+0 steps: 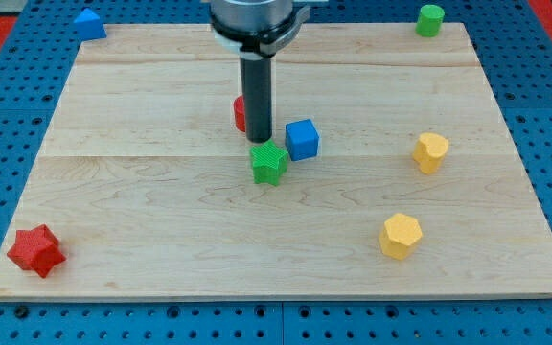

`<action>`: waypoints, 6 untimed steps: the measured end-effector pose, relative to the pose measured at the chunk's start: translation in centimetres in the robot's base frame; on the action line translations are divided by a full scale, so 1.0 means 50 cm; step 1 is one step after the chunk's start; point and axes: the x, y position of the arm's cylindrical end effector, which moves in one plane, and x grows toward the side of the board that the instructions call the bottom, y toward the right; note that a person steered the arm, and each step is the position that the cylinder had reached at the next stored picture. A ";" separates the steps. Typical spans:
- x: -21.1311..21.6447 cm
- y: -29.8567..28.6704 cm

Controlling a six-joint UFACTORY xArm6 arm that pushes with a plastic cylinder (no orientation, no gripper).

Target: Slide the blue cube right a bit

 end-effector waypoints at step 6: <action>0.006 0.136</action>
